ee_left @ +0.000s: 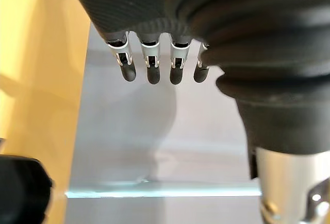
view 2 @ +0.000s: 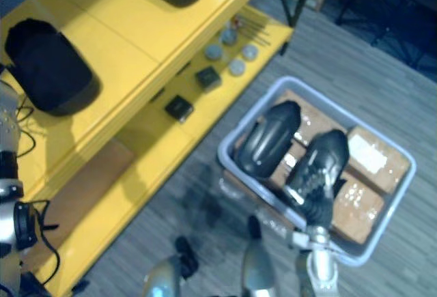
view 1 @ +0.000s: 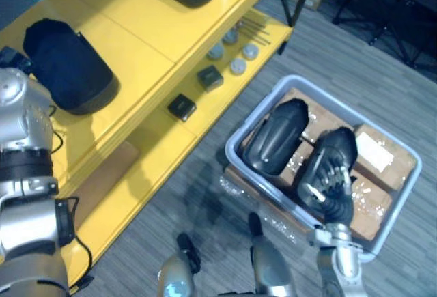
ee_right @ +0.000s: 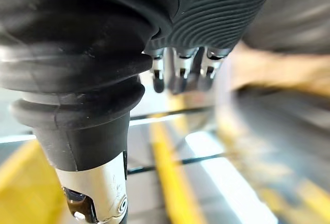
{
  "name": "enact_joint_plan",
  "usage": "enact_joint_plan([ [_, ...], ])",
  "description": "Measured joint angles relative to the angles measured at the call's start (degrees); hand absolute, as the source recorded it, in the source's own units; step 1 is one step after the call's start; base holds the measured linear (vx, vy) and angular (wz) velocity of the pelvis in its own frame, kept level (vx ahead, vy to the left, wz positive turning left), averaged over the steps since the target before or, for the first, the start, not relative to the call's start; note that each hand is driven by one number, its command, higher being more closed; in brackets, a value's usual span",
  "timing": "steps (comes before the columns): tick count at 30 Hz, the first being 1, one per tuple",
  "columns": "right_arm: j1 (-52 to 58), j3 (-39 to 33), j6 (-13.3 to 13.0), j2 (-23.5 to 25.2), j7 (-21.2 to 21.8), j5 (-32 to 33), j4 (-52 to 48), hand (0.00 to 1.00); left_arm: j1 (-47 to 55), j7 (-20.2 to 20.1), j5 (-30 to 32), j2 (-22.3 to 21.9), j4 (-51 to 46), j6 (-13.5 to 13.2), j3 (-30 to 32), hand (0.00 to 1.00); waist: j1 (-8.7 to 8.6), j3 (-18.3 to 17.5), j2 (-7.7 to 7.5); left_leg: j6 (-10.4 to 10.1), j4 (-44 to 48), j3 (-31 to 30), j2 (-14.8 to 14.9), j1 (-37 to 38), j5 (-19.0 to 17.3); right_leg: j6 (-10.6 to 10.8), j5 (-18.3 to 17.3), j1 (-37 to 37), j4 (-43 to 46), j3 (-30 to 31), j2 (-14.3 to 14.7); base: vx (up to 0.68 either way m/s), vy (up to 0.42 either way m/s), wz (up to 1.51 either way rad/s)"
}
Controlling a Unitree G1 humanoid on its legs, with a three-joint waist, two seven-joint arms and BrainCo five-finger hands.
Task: Walk over and take plastic housings, then place them on the shelf
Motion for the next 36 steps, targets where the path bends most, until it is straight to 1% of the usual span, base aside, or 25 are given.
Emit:
enact_joint_plan([
  [1, 0.13, -0.81, -0.07, 0.01, 0.23, -0.35, -2.63, 0.0, 6.91, -2.15, 2.12, -3.61, -6.03, -0.6, 2.15, 0.0, 0.56, -1.9, 0.31, -0.03, -1.63, -0.19, -0.32, 1.47, 0.36, 0.0, 0.0, 1.3, -0.68, -0.52, -0.05, 0.15, -0.004, 0.22],
  [2, 0.24, -1.17, -0.08, 0.01, 0.37, -0.87, -4.28, 0.0, 12.23, -3.48, 3.07, -7.17, -9.72, -1.1, 2.82, 0.0, 1.08, -3.09, 0.69, -0.05, -2.3, -0.57, -0.39, 2.63, 0.37, -0.01, -0.01, 2.62, -1.17, -1.22, -0.03, 0.09, 0.0, 0.2],
  [3, 0.19, -1.24, -0.08, 0.02, 0.44, -1.28, -4.95, 0.0, 15.73, -4.4, 3.31, -9.65, -12.09, -1.16, 3.01, 0.0, 1.16, -3.82, 0.97, -0.17, -2.83, -1.39, -0.56, 3.27, 0.45, -0.01, -0.01, 3.66, -1.62, -2.12, -0.06, 0.08, -0.002, 0.35],
  [4, 0.01, -1.35, -0.07, 0.06, 0.45, -1.72, -5.71, 0.0, 22.28, -6.64, 5.68, -14.88, -15.54, -1.06, 2.82, 0.0, 1.38, -5.04, 1.2, -0.23, -3.28, -2.52, -0.72, 4.11, 0.49, -0.07, -0.04, 5.29, -2.2, -3.69, -0.12, 0.04, -0.002, 0.38],
  [5, -0.49, -1.53, 0.19, 0.11, 0.51, -1.77, -5.77, 0.0, 27.44, -8.67, 7.55, -19.43, -17.29, -0.93, 2.26, 0.0, 2.41, -5.8, 1.01, -0.33, -3.66, -2.92, -0.88, 4.67, 0.54, -0.31, -0.2, 5.87, -2.53, -4.36, -0.21, 0.03, -0.005, 0.31],
  [6, -1.02, -1.76, 0.4, 0.19, 0.59, -1.75, -5.76, 0.0, 29.29, -9.51, 7.62, -20.98, -17.59, -0.76, 1.9, 0.0, 3.05, -5.89, 0.89, -0.41, -3.68, -3.07, -0.96, 4.73, 0.59, -0.5, -0.32, 6.09, -2.61, -4.87, -0.28, -0.03, -0.002, 0.16],
  [7, -1.98, -2.54, 1.11, 0.44, 0.74, -1.75, -5.71, 0.0, 31.8, -11.85, 7.64, -23.28, -17.49, 0.34, 1.52, 0.0, 4.15, -5.94, 0.71, -0.46, -3.66, -3.44, -1.22, 4.71, 0.73, -0.64, -0.43, 6.49, -3.0, -5.24, -0.48, -0.06, -0.009, 0.17],
  [9, -3.54, -3.37, 2.67, 0.67, 1.07, -1.72, -5.17, 0.0, 33.74, -15.35, 7.5, -24.11, -16.59, 0.75, -0.07, 0.0, 4.3, -5.97, 0.65, -0.37, -3.66, -4.6, -1.64, 4.69, 1.11, -0.74, -0.52, 7.41, -3.37, -6.45, -0.81, -0.08, -0.006, 0.23],
  [11, -4.96, -3.79, 4.36, 0.68, 1.92, -1.75, -3.42, 0.0, 33.59, -20.73, 7.09, -24.04, -16.26, 1.54, -1.8, 0.0, 4.11, -5.97, 0.66, -0.35, -3.65, -4.95, -1.88, 4.7, 1.4, -0.9, -0.64, 7.42, -3.35, -6.42, -0.98, -0.1, 0.003, 0.06],
  [14, -4.19, -3.81, 5.3, 0.71, 1.91, -1.77, -2.64, 0.0, 33.38, -25.18, 6.71, -24.09, -16.23, 1.88, -4.83, 0.0, 3.56, -6.12, 0.9, -0.29, -3.69, -4.82, -2.31, 4.64, 1.41, -1.15, -0.79, 6.82, -3.45, -6.13, -1.41, -0.09, 0.02, -0.1],
  [16, -3.48, -4.02, 5.37, 0.71, 1.92, -1.83, -2.64, 0.0, 33.04, -26.89, 6.73, -24.39, -16.07, 1.96, -6.21, 0.0, 3.04, -6.12, 0.9, -0.3, -3.68, -4.72, -2.41, 4.49, 1.4, -1.16, -0.66, 6.43, -3.37, -5.85, -1.48, -0.05, 0.021, -0.07],
  [17, -3.12, -4.32, 5.37, 0.69, 1.95, -1.83, -2.64, 0.0, 33.01, -27.2, 6.75, -24.44, -16.0, 1.96, -7.31, 0.0, 2.57, -6.12, 0.9, -0.29, -3.62, -4.65, -2.45, 4.17, 1.42, -1.07, -0.52, 6.07, -3.38, -5.71, -1.51, -0.03, 0.017, -0.06],
  [19, -3.09, -5.41, 5.37, 0.61, 2.18, -1.8, -2.49, 0.0, 32.47, -27.58, 6.76, -24.5, -15.2, 1.96, -8.38, 0.0, 2.27, -6.13, 0.93, -0.24, -3.57, -4.31, -2.47, 3.59, 1.47, -0.8, -0.05, 5.18, -3.46, -4.96, -1.44, 0.0, 0.008, -0.11],
  [21, -3.21, -7.13, 5.33, 0.38, 2.58, -1.67, -0.93, 0.0, 30.81, -27.61, 6.77, -24.52, -13.84, 1.99, -9.62, 0.0, 2.06, -6.14, 0.94, -0.21, -3.54, -4.29, -2.48, 3.39, 1.51, -0.4, 0.81, 5.14, -3.57, -4.76, -1.39, 0.01, 0.001, -0.05],
  [23, -3.2, -8.05, 5.33, 0.23, 3.04, -1.63, -0.02, 0.0, 28.98, -27.5, 6.77, -24.53, -13.68, 2.04, -9.81, 0.0, 1.44, -6.14, 0.94, -0.17, -3.33, -4.34, -2.53, 3.19, 1.53, -0.41, 0.96, 5.09, -3.72, -4.68, -1.41, 0.0, 0.0, 0.0],
  [25, -3.21, -7.95, 5.33, 0.23, 3.3, -1.62, 0.36, 0.0, 25.87, -26.14, 6.77, -24.47, -13.05, 2.94, -10.38, 0.0, 0.81, -6.14, 0.94, -0.17, -3.41, -4.36, -2.56, 3.18, 1.52, -0.41, 1.0, 4.96, -3.73, -4.5, -1.41, 0.0, 0.003, -0.02],
  [27, -3.23, -7.93, 5.33, 0.23, 3.33, -1.53, 0.51, 0.0, 23.59, -24.68, 6.77, -24.43, -11.39, 3.38, -11.44, 0.0, 0.65, -6.14, 0.94, -0.17, -3.56, -4.19, -2.58, 3.19, 1.52, -0.4, 1.03, 4.71, -3.68, -4.26, -1.41, -0.02, 0.006, -0.06],
  [29, -3.27, -7.87, 5.32, 0.23, 3.39, -1.07, 0.68, 0.0, 20.21, -20.07, 6.96, -24.43, -7.69, 4.07, -11.78, 0.0, 0.51, -6.13, 0.96, -0.16, -3.61, -3.26, -2.54, 3.28, 1.51, -0.4, 1.26, 4.19, -3.68, -3.28, -1.35, -0.03, 0.011, -0.18],
  [30, -3.26, -7.87, 5.31, 0.23, 3.39, -1.03, 0.73, 0.0, 19.48, -18.62, 7.2, -24.43, -6.86, 4.19, -11.71, 0.0, 0.46, -6.12, 0.98, -0.14, -3.63, -2.98, -2.54, 3.26, 1.5, -0.41, 1.37, 3.98, -3.68, -3.07, -1.36, -0.03, 0.014, -0.2],
  [32, -3.19, -7.63, 5.21, 0.24, 3.39, -0.31, 1.0, 0.0, 16.69, -12.57, 8.31, -24.38, -3.89, 4.76, -11.61, 0.0, -0.34, -5.94, 0.87, -0.13, -3.58, -2.69, -2.56, 3.04, 1.5, -0.39, 1.57, 3.55, -3.66, -2.68, -1.38, -0.03, 0.01, -0.09],
  [33, -3.19, -7.35, 5.06, 0.24, 3.4, 0.08, 1.0, 0.0, 16.15, -11.01, 9.32, -24.36, -2.98, 5.04, -11.55, 0.0, -0.66, -5.93, 0.84, -0.14, -3.57, -2.68, -2.55, 3.06, 1.5, -0.39, 1.57, 3.56, -3.66, -2.66, -1.38, 0.0, 0.0, 0.0],
  [34, -3.15, -7.09, 4.62, 0.27, 3.4, 0.47, 1.0, 0.0, 14.91, -7.56, 10.38, -24.35, -1.22, 5.16, -11.43, 0.0, -1.11, -5.77, 0.83, -0.14, -3.57, -2.58, -2.54, 3.06, 1.49, -0.39, 1.58, 3.49, -3.66, -2.53, -1.37, -0.02, 0.002, -0.04],
  [36, -3.15, -6.97, 3.99, 0.27, 3.4, 0.59, 1.02, 0.0, 13.91, -4.85, 12.12, -24.34, -0.98, 5.18, -11.16, 0.0, -1.28, -5.1, 0.75, -0.14, -3.53, -2.37, -2.52, 3.12, 1.49, -0.39, 1.64, 3.42, -3.65, -2.23, -1.34, -0.03, 0.004, -0.07],
])
